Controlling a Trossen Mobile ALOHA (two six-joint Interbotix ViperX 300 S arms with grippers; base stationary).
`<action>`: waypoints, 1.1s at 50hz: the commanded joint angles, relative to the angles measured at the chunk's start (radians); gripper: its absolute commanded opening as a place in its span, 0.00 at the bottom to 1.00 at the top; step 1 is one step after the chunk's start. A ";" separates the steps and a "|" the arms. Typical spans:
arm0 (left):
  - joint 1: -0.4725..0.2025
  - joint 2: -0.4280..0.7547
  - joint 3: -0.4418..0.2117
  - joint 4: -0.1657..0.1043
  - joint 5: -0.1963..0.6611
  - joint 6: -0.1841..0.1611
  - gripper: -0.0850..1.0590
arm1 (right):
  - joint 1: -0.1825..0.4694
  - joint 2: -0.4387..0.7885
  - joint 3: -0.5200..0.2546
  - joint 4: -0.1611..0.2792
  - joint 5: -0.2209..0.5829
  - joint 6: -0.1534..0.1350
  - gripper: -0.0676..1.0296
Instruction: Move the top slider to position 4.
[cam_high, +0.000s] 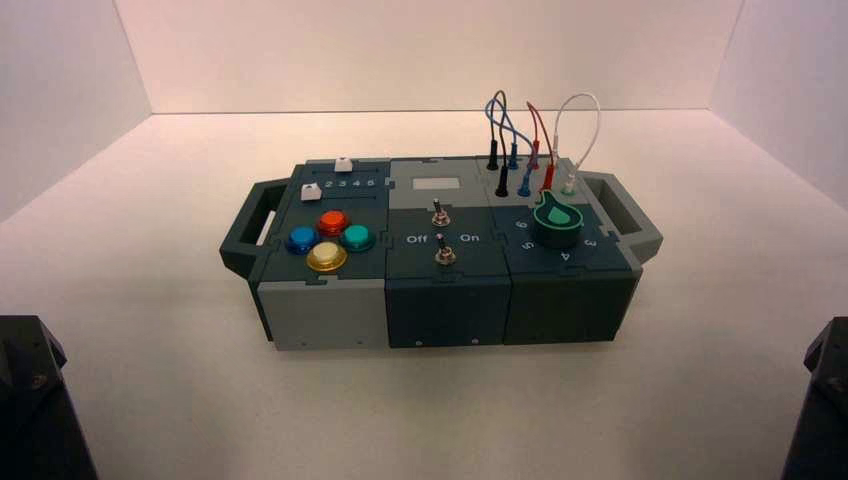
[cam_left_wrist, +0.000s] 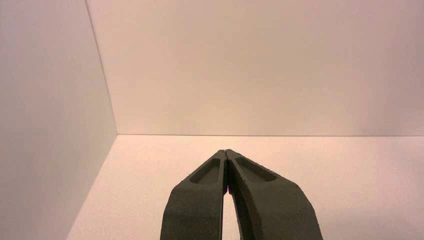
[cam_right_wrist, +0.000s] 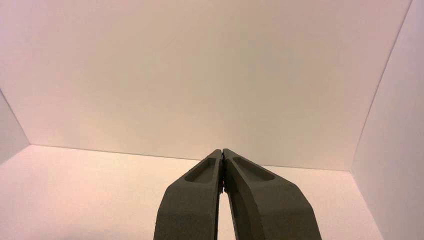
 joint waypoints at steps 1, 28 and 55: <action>0.003 0.008 -0.009 0.003 -0.011 0.005 0.05 | -0.003 0.003 -0.014 0.002 -0.014 0.002 0.04; -0.026 0.052 -0.118 0.003 0.160 0.005 0.05 | 0.014 0.041 -0.100 0.008 0.186 0.008 0.04; -0.230 0.279 -0.394 0.003 0.644 0.009 0.05 | 0.141 0.135 -0.302 0.087 0.637 0.000 0.04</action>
